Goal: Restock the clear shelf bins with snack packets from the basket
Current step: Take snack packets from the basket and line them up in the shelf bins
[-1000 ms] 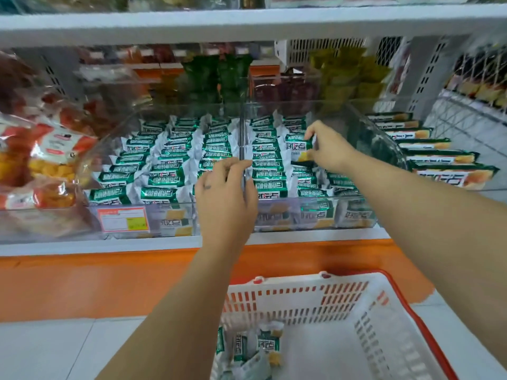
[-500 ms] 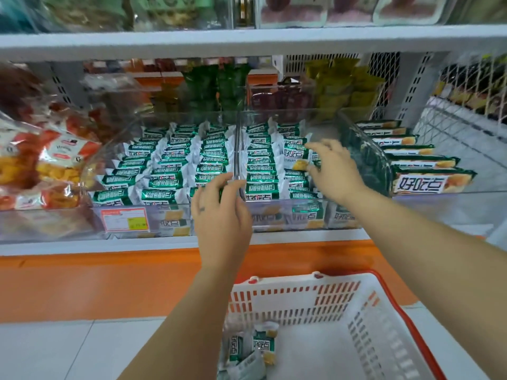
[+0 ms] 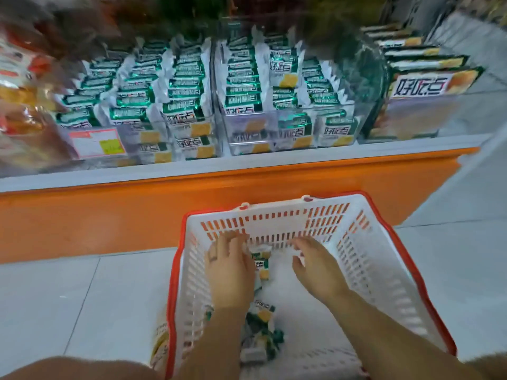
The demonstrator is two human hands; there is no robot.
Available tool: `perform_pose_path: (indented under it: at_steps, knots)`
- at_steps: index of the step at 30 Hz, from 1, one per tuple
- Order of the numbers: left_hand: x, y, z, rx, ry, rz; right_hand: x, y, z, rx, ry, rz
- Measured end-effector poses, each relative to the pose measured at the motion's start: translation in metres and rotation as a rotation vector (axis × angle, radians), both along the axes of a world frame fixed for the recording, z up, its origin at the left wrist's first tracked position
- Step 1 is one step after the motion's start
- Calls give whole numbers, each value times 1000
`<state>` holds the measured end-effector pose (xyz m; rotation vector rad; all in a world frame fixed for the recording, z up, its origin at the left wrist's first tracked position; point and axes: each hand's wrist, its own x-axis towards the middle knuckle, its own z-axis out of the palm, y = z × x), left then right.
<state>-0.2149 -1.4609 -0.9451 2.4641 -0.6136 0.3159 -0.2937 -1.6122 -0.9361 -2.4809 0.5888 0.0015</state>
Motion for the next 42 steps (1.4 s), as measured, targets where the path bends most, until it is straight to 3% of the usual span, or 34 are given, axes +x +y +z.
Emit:
perform_pose_path:
  at_steps: [2,8,11,14,18,25,33,42]
  knots:
    - [-6,2,-24,117,162,-7,-1,2,-27,92,164,-5]
    - [-1,-9,-77,431,896,-89,20,23,-88,415,549,12]
    - [-6,-9,-93,511,1058,-21,27,36,-108,570,693,-56]
    - [-11,-10,-101,590,1036,25,26,44,-122,768,755,-191]
    - [-7,-9,-100,484,1079,66,26,40,-121,905,695,-303]
    - [9,-13,-35,-6,1166,91,44,13,-49,775,308,-304]
    - [28,-28,82,-301,932,-14,47,-5,83,627,39,-69]
    - [32,-43,201,-364,569,-234,38,-38,203,520,-189,62]
